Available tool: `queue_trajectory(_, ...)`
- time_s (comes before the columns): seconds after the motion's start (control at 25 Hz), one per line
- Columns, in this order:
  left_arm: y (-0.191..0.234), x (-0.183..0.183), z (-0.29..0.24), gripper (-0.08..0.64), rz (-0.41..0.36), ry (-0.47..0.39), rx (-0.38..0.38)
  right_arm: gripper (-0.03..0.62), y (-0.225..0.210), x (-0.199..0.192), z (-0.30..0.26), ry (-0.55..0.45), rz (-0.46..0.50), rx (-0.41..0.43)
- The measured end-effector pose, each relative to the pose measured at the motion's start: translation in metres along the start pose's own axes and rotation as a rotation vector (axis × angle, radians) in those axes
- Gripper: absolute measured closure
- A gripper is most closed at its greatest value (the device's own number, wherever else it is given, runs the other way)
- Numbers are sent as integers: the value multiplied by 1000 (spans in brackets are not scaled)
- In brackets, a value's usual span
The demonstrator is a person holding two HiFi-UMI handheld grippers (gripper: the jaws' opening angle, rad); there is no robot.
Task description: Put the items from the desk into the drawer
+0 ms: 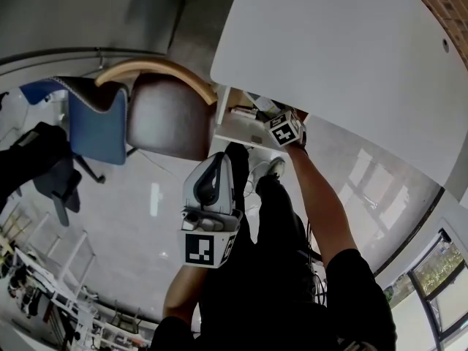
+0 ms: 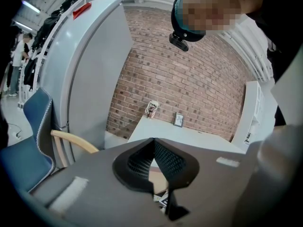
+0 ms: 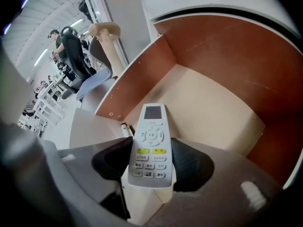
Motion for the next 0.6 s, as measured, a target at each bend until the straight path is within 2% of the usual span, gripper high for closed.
queue_trajectory(0.28, 0, -8, -2, 540, 9, 19, -1, 334, 0, 2, -13, 28, 33, -22)
queue_trajectory(0.44, -1, -13, 0, 540, 16, 25, 7, 334, -1, -1, -17, 50, 31, -30)
queue_trajectory(0.6, 0, -15, 1, 540, 20, 21, 14, 330, -4, 2, -17, 26, 4, -38)
Point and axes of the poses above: the fingertips, and each gripper's own axes: z backward along the fingers, y to its left, x out of its top, the point moved 5 cm from there along z, backward along the fingers, and after that the axes turned 15 degrees about y, right-handed, at the moved point
